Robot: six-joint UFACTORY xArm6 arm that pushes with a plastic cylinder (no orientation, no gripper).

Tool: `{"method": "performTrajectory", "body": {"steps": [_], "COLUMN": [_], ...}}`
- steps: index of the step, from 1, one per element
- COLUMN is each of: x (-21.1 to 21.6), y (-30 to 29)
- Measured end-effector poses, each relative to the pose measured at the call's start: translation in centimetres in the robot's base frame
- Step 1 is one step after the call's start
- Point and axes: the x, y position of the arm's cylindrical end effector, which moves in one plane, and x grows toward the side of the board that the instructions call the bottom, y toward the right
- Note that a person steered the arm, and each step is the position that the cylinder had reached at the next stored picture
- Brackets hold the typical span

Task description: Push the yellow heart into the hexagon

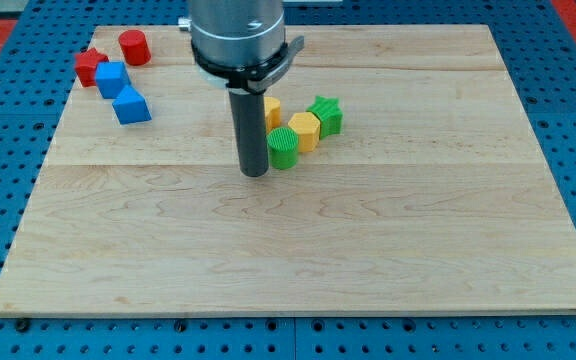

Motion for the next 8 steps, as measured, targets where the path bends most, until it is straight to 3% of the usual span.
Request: {"method": "performTrajectory", "body": {"steps": [1, 2, 3, 5, 8], "x": [0.7, -1.8, -7.9, -7.2, -10.1], "y": [-4.7, -7.7, -7.3, 0.5, -1.9]}}
